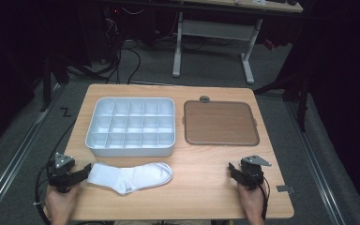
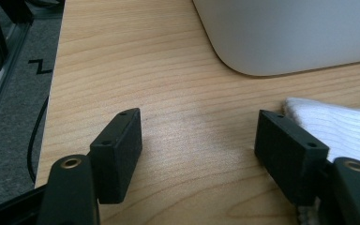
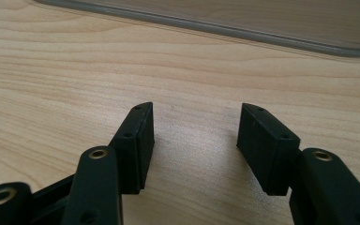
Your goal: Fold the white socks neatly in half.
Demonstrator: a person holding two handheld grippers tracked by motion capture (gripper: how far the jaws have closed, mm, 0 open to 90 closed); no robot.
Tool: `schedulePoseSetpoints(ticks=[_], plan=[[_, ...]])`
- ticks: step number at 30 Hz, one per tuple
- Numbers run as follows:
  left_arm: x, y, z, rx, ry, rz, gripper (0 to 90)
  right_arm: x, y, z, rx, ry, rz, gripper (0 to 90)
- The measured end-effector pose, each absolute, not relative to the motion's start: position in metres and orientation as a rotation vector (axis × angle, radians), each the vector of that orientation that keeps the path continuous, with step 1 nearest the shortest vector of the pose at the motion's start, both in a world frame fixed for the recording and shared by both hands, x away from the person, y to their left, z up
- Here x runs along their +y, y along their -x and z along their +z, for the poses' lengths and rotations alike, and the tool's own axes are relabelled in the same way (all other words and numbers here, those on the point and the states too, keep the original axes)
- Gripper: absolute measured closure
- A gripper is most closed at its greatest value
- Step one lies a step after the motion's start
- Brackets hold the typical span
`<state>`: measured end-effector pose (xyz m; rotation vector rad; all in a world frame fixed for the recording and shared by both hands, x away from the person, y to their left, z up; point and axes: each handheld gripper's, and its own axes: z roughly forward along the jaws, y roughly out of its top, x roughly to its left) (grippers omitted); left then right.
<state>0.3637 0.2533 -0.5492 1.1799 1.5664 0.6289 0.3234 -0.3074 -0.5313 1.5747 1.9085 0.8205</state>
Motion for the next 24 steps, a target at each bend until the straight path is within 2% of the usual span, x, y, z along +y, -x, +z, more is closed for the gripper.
schedulePoseSetpoints(ticks=[24], plan=[[0.2521, -0.3633, -0.5494, 1.562, -1.190, 0.620, 29.7, -0.3061, -0.3241, -0.5314, 1.921, -1.568, 0.820, 40.9]])
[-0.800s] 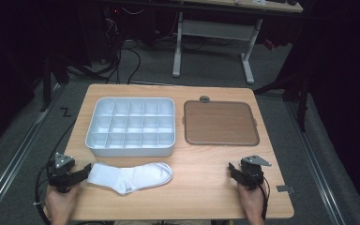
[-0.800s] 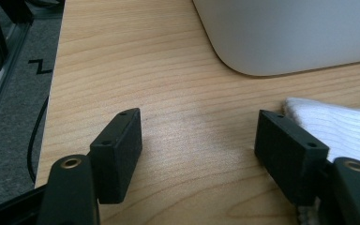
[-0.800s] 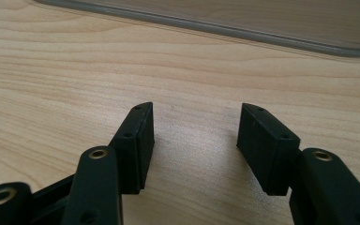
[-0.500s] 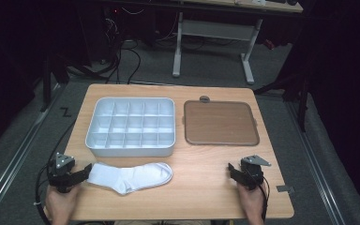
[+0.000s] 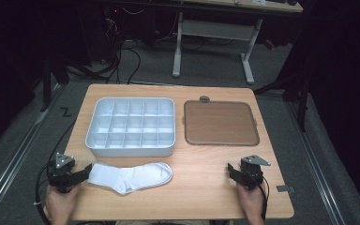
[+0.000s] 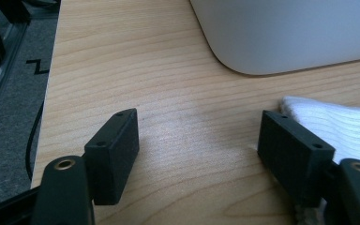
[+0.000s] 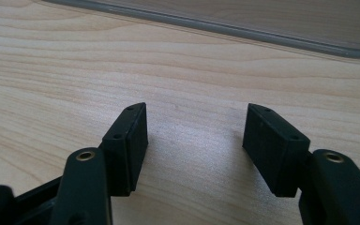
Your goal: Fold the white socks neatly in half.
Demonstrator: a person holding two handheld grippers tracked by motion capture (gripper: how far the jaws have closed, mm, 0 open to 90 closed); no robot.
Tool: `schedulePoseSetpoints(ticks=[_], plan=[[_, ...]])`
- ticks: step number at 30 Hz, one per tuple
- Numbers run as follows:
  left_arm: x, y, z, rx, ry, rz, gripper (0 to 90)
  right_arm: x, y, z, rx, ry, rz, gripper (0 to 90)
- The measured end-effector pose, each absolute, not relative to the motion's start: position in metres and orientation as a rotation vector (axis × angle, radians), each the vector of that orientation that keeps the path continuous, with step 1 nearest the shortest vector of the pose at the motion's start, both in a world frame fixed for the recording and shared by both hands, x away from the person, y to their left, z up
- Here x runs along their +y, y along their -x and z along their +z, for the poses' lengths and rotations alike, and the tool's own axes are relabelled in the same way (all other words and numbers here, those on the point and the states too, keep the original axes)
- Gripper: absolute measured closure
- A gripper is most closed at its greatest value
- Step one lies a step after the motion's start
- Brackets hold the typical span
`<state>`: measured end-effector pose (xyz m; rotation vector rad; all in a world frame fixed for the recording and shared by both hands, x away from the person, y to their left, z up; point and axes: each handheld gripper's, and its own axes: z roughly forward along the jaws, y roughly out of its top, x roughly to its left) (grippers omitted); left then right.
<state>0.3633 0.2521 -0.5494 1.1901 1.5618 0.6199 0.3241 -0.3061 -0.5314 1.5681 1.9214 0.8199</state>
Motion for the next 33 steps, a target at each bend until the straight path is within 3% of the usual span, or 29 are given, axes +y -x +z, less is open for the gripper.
schedulePoseSetpoints(ticks=[26, 33], plan=[[0.251, -0.363, -0.550, 1.549, -1.211, 0.625, 28.5, -0.305, -0.324, -0.531, 1.922, -1.570, 0.818, 41.0], [0.261, -0.359, -0.544, 1.569, -1.146, 0.514, 31.3, -0.305, -0.323, -0.530, 1.924, -1.574, 0.819, 46.0]])
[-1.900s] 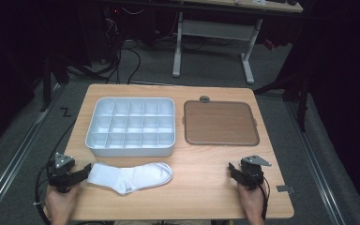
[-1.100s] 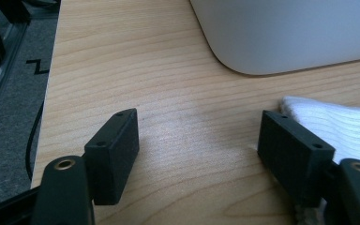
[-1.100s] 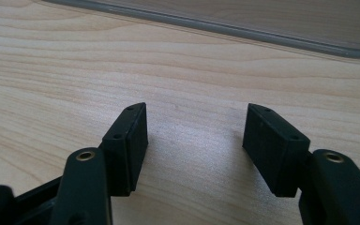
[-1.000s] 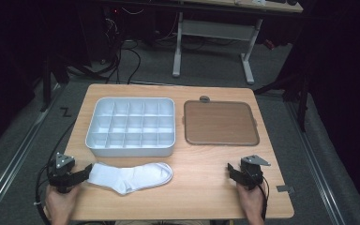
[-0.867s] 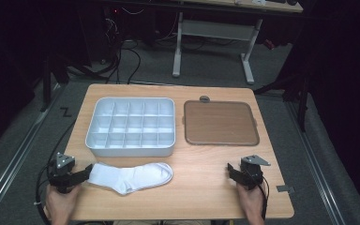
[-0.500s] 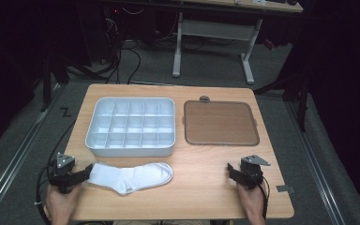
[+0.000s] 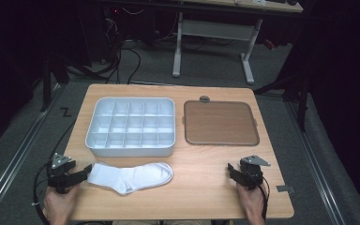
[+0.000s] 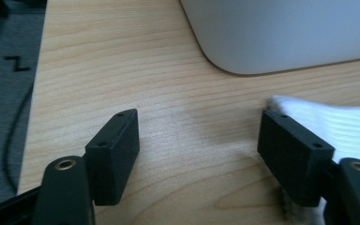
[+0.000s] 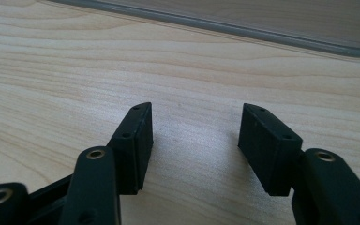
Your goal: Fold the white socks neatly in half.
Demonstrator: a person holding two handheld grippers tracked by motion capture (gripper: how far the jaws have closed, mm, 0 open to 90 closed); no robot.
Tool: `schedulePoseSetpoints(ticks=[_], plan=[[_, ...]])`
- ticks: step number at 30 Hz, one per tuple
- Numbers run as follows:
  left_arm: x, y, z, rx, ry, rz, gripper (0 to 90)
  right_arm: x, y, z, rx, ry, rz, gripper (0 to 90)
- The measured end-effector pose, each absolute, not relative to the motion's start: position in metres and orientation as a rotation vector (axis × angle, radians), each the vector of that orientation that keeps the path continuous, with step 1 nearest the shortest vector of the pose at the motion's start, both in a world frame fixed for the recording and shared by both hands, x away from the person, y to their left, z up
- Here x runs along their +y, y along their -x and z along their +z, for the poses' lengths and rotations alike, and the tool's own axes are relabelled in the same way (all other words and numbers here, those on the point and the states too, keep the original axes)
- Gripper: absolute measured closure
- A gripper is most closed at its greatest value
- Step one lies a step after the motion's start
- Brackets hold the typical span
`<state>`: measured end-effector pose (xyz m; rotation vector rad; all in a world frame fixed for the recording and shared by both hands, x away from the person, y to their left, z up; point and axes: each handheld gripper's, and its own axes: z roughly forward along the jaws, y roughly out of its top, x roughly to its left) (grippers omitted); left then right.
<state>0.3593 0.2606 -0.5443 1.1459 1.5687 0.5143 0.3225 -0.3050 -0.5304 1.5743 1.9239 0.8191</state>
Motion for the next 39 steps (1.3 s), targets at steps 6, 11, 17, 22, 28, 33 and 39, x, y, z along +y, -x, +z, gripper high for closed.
schedulePoseSetpoints(ticks=[6, 11, 17, 22, 28, 33, 39], plan=[[0.263, -0.357, -0.540, 1.557, -1.112, 0.483, 33.7, -0.302, -0.320, -0.528, 1.953, -1.583, 0.859, 49.6], [0.264, -0.353, -0.537, 1.543, -1.092, 0.455, 33.9, -0.300, -0.318, -0.526, 1.949, -1.569, 0.889, 50.5], [0.261, -0.344, -0.525, 1.509, -1.066, 0.408, 33.4, -0.290, -0.315, -0.520, 1.970, -1.531, 0.921, 50.6], [0.255, -0.338, -0.518, 1.489, -1.089, 0.386, 33.5, -0.278, -0.312, -0.515, 1.976, -1.482, 0.981, 51.9], [0.246, -0.335, -0.519, 1.514, -1.122, 0.361, 35.7, -0.259, -0.313, -0.510, 2.057, -1.431, 1.024, 54.3], [0.240, -0.332, -0.522, 1.525, -1.138, 0.343, 37.6, -0.240, -0.313, -0.508, 2.121, -1.388, 1.061, 56.2], [0.234, -0.333, -0.524, 1.537, -1.153, 0.336, 38.9, -0.215, -0.316, -0.505, 2.199, -1.318, 1.095, 57.3]])
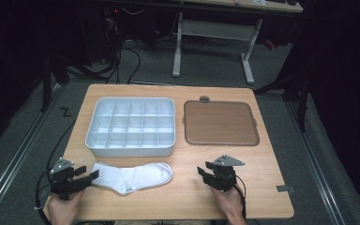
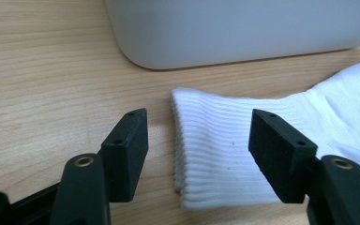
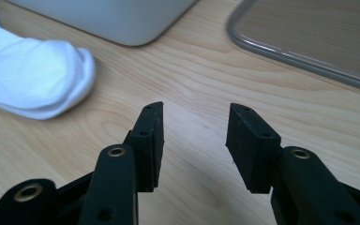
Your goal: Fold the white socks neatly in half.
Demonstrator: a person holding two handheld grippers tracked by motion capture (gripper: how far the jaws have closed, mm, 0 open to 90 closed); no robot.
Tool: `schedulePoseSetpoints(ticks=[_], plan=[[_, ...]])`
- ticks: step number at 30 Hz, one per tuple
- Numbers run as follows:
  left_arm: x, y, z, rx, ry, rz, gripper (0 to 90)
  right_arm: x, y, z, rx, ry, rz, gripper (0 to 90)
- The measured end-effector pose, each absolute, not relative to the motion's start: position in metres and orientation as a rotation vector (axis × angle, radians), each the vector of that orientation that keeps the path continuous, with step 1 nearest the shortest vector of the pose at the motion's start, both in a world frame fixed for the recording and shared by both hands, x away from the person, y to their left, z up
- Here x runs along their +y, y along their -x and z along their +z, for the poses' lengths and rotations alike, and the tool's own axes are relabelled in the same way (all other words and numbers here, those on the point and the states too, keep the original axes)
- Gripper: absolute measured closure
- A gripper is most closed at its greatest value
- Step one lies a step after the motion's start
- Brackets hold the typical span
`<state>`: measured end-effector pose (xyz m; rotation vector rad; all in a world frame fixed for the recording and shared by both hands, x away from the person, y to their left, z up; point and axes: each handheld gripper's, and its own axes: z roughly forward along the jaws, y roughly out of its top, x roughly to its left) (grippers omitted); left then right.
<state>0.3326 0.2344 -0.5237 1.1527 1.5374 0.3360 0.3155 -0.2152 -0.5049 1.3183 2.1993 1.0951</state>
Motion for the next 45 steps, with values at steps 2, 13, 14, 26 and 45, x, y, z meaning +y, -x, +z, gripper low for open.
schedulePoseSetpoints(ticks=[2, 13, 14, 26, 45], plan=[[0.233, -0.333, -0.525, 1.544, -1.165, 0.340, 42.0, -0.206, -0.316, -0.504, 2.224, -1.293, 1.108, 57.5], [0.228, -0.337, -0.531, 1.573, -1.176, 0.339, 42.2, -0.163, -0.323, -0.512, 2.340, -1.217, 1.145, 57.8], [0.227, -0.337, -0.532, 1.571, -1.184, 0.343, 42.2, -0.159, -0.323, -0.513, 2.351, -1.206, 1.145, 57.7], [0.221, -0.338, -0.536, 1.564, -1.224, 0.376, 44.8, -0.131, -0.330, -0.518, 2.392, -1.183, 1.167, 57.7], [0.214, -0.339, -0.535, 1.546, -1.283, 0.382, 55.9, -0.121, -0.337, -0.528, 2.433, -1.183, 1.106, 76.2]])
